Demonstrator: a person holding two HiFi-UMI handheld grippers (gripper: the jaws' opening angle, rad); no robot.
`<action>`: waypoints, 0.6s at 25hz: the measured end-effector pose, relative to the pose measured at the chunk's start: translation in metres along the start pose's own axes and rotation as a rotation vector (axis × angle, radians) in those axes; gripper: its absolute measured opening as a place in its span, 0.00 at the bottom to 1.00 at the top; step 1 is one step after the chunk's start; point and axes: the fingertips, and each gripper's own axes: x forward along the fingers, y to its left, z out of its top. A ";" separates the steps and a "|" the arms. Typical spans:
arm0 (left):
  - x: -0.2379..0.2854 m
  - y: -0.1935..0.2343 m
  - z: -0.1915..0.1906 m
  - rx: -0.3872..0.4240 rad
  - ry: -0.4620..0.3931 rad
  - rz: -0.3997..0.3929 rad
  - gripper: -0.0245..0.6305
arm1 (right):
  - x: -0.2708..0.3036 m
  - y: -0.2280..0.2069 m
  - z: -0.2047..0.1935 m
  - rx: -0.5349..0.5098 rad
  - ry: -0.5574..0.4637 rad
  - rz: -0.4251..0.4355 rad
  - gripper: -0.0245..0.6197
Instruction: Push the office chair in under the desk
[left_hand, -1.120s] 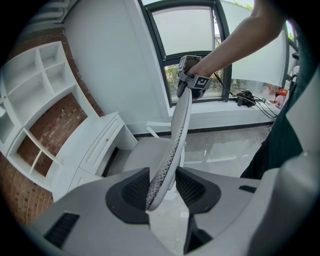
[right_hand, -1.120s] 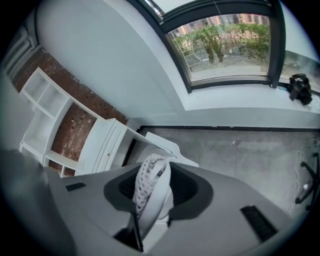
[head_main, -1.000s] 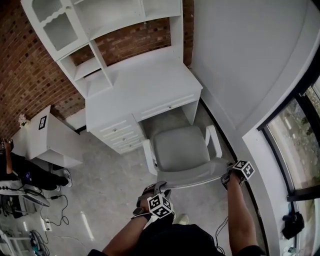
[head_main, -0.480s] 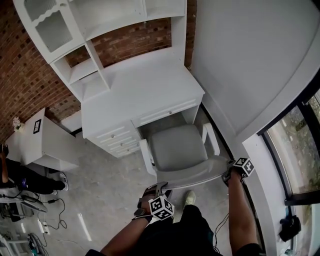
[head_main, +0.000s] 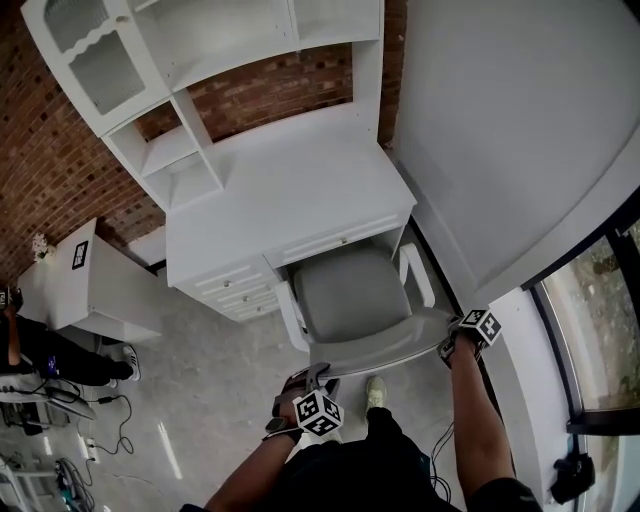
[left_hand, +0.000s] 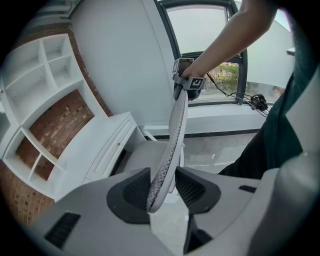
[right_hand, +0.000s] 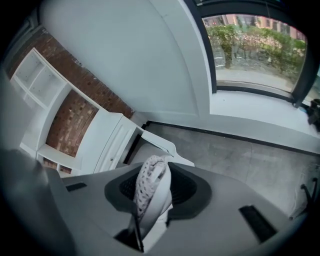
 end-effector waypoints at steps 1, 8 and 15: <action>0.002 0.003 0.003 -0.006 0.004 0.006 0.27 | 0.004 0.004 0.005 -0.006 0.006 0.002 0.19; 0.018 0.022 0.020 -0.031 0.005 0.015 0.27 | 0.022 0.024 0.031 0.000 0.009 0.028 0.19; 0.023 0.036 0.021 -0.042 0.007 0.022 0.27 | 0.032 0.039 0.038 -0.008 0.012 0.039 0.20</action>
